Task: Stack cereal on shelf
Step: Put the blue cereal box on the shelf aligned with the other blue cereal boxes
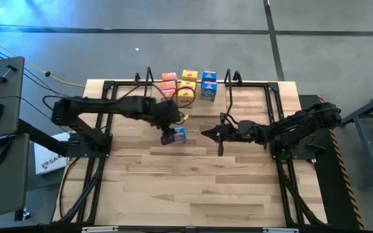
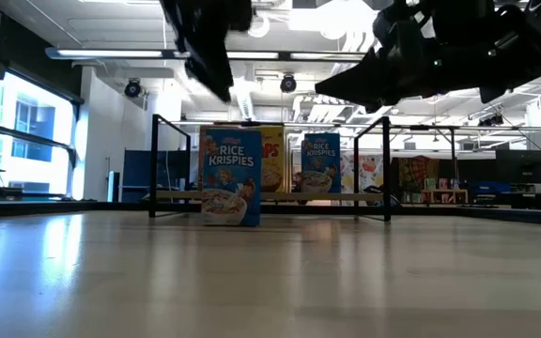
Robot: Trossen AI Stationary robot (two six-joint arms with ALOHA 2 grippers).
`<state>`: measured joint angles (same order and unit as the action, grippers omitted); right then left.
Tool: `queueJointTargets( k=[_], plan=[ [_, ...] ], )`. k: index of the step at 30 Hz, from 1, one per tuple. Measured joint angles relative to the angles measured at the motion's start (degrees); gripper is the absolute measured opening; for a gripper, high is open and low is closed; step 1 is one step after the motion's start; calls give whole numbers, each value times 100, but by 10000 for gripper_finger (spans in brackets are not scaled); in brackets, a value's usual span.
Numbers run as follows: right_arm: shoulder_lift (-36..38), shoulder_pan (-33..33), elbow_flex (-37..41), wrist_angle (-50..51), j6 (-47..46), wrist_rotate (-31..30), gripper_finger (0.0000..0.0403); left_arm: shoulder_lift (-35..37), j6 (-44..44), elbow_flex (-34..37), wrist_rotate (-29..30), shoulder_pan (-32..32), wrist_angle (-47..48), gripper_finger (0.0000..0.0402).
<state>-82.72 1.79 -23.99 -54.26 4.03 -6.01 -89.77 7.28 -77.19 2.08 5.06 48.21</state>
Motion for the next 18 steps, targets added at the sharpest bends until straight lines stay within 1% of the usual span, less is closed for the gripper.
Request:
queueJointTargets(
  k=[1,3,6,8,10,13,16,18],
  plan=[
    [0,-28,-9,8,-56,-25,0,138,-45,7,55,-82,-22,219],
    [0,-45,-90,112,-119,-60,1,479,-137,226,91,-267,-423,213],
    [2,-39,-277,462,-149,-37,17,1026,-141,987,-4,-507,-1385,195],
    [2,-24,-449,787,-275,28,38,1389,-104,1655,-1,-650,-2161,179],
    [2,10,-659,1126,-381,32,67,1772,-64,2360,7,-789,-2979,162],
    [-4,69,-965,1641,-379,34,120,2278,117,3334,0,-958,-4291,138],
    [-4,95,-1400,2139,-348,82,178,2664,366,4179,20,-1068,-5503,115],
    [-4,56,-1725,2594,-310,226,214,2873,469,4698,152,-1151,-6226,102]
  ],
)
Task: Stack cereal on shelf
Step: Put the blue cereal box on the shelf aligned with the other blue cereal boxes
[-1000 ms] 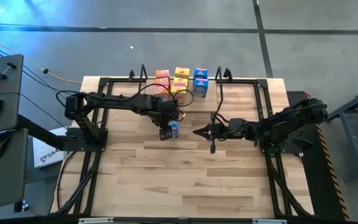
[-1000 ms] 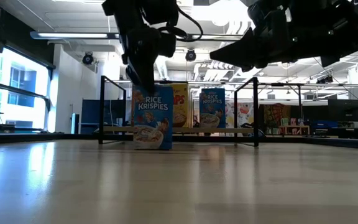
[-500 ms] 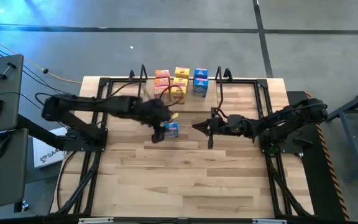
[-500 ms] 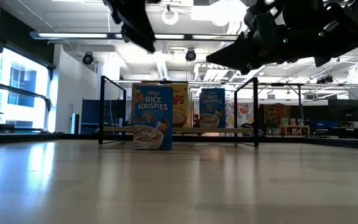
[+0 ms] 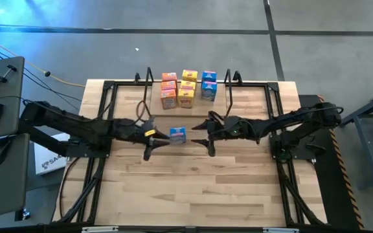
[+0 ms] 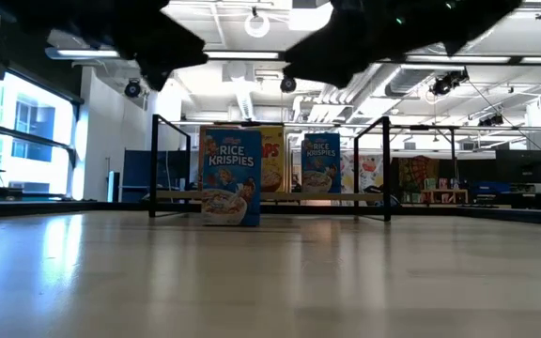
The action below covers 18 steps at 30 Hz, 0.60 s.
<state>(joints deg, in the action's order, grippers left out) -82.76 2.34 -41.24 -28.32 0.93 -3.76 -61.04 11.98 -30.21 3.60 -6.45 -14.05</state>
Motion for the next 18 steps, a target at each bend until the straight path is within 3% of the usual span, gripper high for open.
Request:
queueJointTargets(
  k=[6,18],
  plan=[
    [-419,-193,-1158,1361,93,344,269,543,95,1105,500,-167,-1168,73],
    [-2145,-667,-3421,3947,484,589,272,1294,-8,2012,866,-180,-1616,42]
  ],
)
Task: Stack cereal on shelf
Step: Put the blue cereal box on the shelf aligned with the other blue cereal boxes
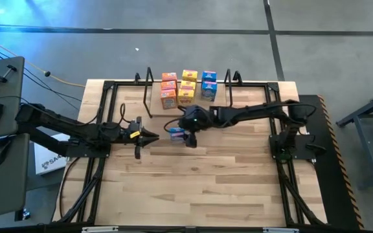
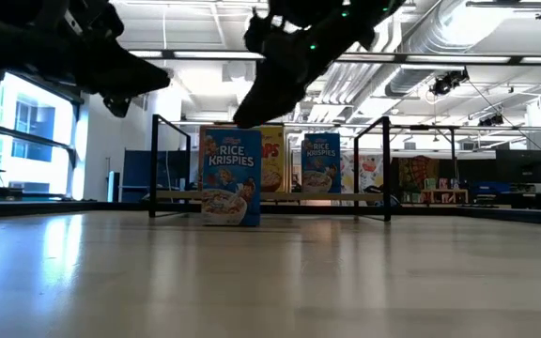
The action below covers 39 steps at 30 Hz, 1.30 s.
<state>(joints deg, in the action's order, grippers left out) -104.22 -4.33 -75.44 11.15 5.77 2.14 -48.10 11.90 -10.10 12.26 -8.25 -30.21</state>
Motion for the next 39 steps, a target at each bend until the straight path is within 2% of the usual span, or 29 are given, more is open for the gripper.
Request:
queueJointTargets(
  k=[5,12,15,21,24,32,36,39],
  plan=[
    [-409,-94,-457,494,71,120,272,51,48,78,5,0,12,39],
    [-578,-182,-461,619,45,408,262,44,44,84,4,0,74,39],
    [-576,-182,-444,547,29,417,234,44,43,84,27,2,85,39],
    [-571,-180,-443,575,29,502,149,42,-52,84,198,2,292,35],
    [-516,-177,-435,589,32,502,119,44,-52,84,230,2,324,30],
    [346,-233,-433,1115,361,382,110,44,-204,84,230,2,362,11],
    [1041,-483,-433,1923,749,-51,109,44,-205,84,219,2,379,3],
    [1403,-865,-435,2513,984,-108,109,44,-200,84,204,2,381,1]
  ],
)
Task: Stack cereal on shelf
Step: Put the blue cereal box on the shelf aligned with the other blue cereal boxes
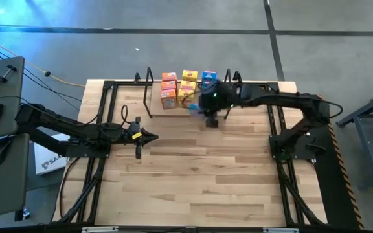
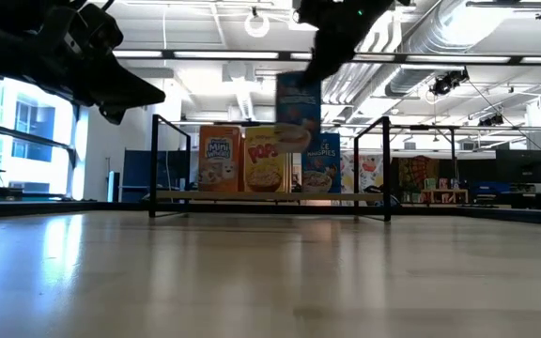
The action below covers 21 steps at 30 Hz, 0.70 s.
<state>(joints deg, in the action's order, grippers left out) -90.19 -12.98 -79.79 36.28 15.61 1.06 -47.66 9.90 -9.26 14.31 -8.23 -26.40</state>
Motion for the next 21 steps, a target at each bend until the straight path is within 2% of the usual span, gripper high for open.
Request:
queueJointTargets(
  k=[9,15,21],
  plan=[
    [-80,-1135,4,510,585,555,109,0,-7,0,-4,0,-45,0],
    [-144,-1447,34,515,591,604,109,0,-67,0,-2,0,-46,1],
    [-92,-1510,758,-75,437,594,109,9,-114,0,-2,0,-48,1]
  ],
)
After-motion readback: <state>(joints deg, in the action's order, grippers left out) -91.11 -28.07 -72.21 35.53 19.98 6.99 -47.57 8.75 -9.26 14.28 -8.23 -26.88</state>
